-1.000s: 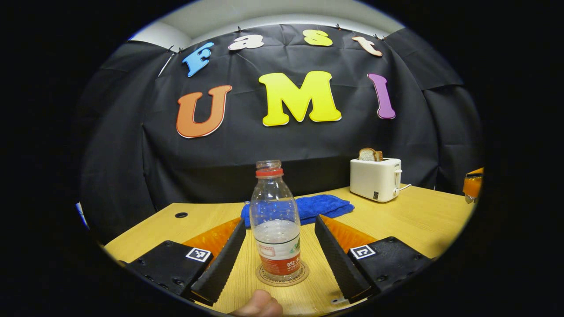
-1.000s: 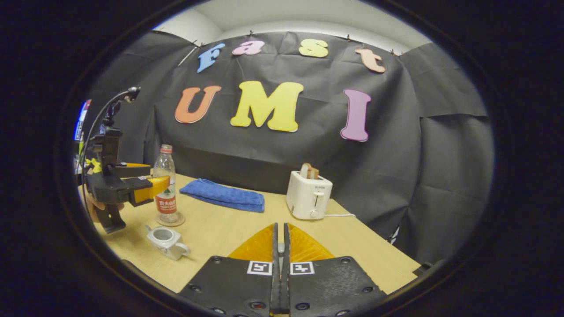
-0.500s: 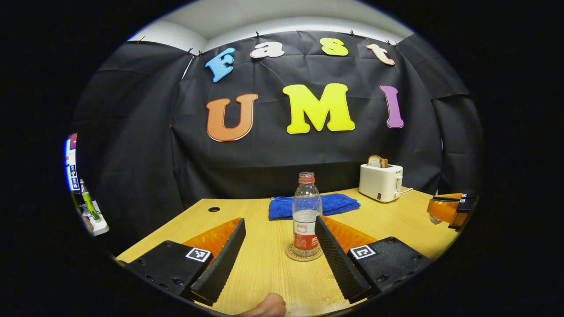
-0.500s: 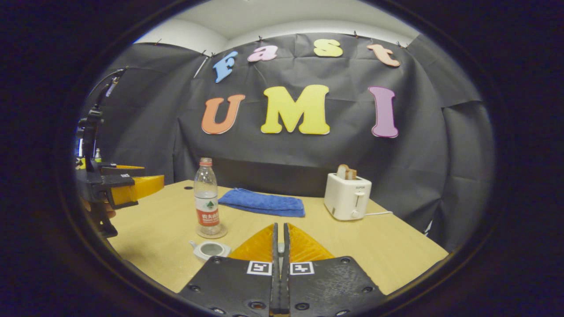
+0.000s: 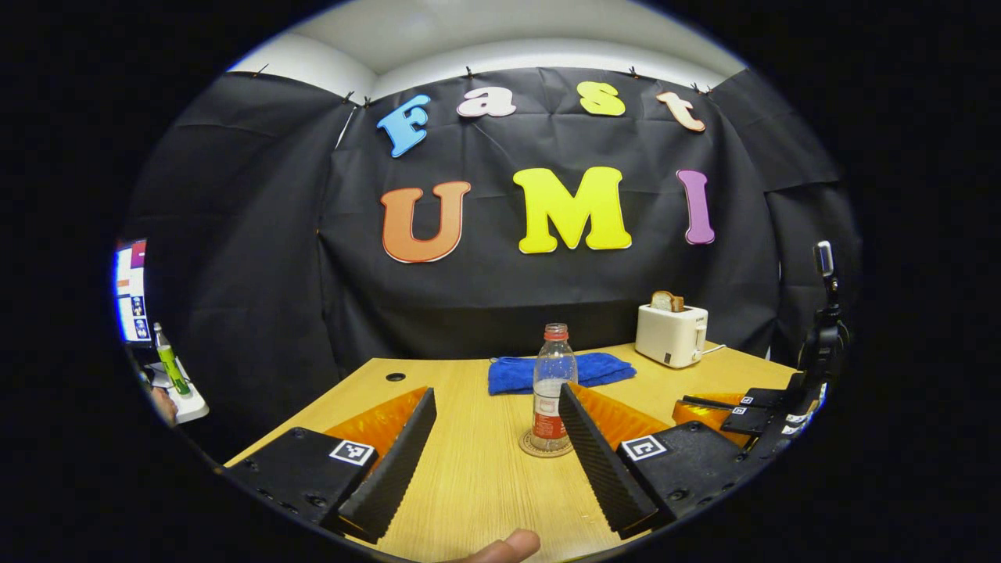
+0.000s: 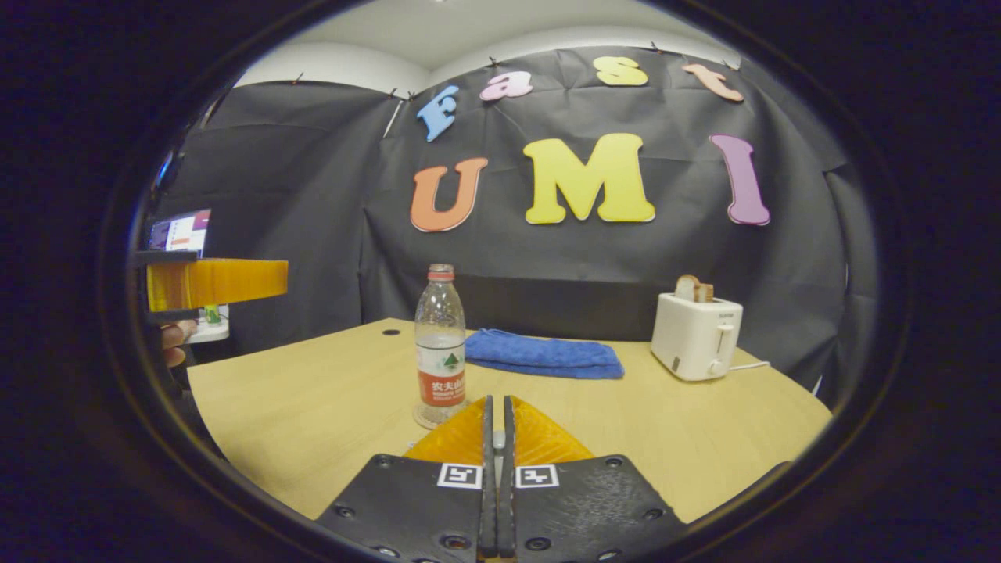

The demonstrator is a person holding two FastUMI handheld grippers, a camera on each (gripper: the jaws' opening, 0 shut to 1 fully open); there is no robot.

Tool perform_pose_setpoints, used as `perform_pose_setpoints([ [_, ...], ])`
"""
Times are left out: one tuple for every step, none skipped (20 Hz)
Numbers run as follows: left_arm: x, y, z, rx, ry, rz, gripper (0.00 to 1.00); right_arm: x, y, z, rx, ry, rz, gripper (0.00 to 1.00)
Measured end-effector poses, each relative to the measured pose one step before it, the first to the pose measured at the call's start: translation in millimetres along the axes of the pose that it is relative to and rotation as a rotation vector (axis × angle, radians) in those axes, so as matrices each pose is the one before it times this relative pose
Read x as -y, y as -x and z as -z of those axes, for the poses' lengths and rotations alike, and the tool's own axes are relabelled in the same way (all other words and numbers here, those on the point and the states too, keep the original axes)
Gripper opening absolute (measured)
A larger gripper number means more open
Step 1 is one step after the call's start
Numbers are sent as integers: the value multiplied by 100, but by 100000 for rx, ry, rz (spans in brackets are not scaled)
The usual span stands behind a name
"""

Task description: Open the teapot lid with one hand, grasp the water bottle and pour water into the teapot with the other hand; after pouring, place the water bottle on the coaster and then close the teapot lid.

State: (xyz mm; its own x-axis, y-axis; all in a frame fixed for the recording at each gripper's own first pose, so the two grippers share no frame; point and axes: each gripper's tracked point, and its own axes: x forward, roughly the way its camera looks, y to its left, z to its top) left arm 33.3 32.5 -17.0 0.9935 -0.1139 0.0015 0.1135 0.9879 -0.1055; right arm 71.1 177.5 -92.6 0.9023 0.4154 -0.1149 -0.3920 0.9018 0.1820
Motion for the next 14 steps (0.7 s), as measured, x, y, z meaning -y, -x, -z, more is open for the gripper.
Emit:
perform_pose_setpoints([
  [-499, 57, 156, -857, -812, -985, 99, -471, -624, 819, -1975, -70, -442, 1],
  [-511, -76, 192, -843, 19, -773, 98, -408, -610, 649, -1823, -226, -321, 1],
  [-226, -8, 201, -1413, 2010, 388, 99, -438, -535, 502, -1313, -879, -656, 3],
  [219, -1, -29, -83, 1111, 1224, 98, -105, -524, 124, -298, -191, 408, 1],
  [-40, 111, -23, -130, 809, 795, 98, 19, -160, 71, -98, -181, 511, 1],
  [-185, 52, 101, -299, 282, 131, 98, -112, -128, -57, 229, -457, -503, 1],
  [-103, 101, 27, 127, -111, 33, 98, -162, -125, -88, 553, 220, -225, 1],
  [-103, -67, -34, 100, -185, -214, 98, -3, -145, -10, 48, 833, 55, 1],
  [-217, -126, 235, -552, -266, -547, 98, -49, -214, -20, -36, 451, -349, 1],
  [-143, -48, 112, -604, 108, -398, 98, -10, -139, 87, -29, -174, 3, 1],
  [-23, -64, 223, -718, 591, 90, 98, -48, -178, 33, 54, -618, 183, 1],
  [97, -135, 34, -533, 307, 468, 98, -78, -62, 64, -100, -492, -25, 2],
  [-4, 60, 138, -407, 197, 345, 98, -119, -140, 21, -80, 45, -23, 3],
  [115, 42, 172, -419, -269, 145, 98, -144, -56, 19, -22, 387, -62, 3],
])
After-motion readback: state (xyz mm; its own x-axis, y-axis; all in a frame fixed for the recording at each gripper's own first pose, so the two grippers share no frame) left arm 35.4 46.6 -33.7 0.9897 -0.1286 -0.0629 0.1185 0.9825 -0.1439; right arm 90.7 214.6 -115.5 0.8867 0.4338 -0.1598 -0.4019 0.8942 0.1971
